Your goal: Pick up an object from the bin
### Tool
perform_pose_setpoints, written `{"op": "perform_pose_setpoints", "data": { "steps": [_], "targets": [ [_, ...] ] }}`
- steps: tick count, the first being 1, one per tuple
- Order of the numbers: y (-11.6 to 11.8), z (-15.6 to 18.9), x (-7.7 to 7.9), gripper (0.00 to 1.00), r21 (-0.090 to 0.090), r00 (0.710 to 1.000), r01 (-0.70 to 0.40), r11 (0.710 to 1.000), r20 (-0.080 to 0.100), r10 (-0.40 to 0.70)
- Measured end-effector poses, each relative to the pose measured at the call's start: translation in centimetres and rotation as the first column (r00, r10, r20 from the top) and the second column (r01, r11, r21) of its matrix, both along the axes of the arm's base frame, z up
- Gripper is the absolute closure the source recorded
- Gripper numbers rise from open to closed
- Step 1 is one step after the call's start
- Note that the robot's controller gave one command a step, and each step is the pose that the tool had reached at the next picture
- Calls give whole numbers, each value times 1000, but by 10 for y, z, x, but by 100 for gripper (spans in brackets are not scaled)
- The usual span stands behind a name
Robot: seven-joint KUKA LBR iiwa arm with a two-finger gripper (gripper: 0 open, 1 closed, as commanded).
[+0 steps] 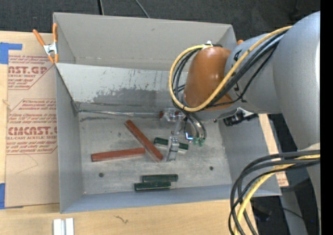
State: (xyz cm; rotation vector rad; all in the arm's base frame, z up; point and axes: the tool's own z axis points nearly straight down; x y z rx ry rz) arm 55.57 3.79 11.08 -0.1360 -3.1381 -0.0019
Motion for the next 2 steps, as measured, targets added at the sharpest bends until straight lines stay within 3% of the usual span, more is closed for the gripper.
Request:
{"op": "perform_pose_setpoints", "data": {
  "steps": [1,2],
  "targets": [
    [-2,-43,-11,0,-1,995,99,995,-2,-99],
    [-2,-43,-10,0,-1,995,99,995,1,-99]
  ]
}}
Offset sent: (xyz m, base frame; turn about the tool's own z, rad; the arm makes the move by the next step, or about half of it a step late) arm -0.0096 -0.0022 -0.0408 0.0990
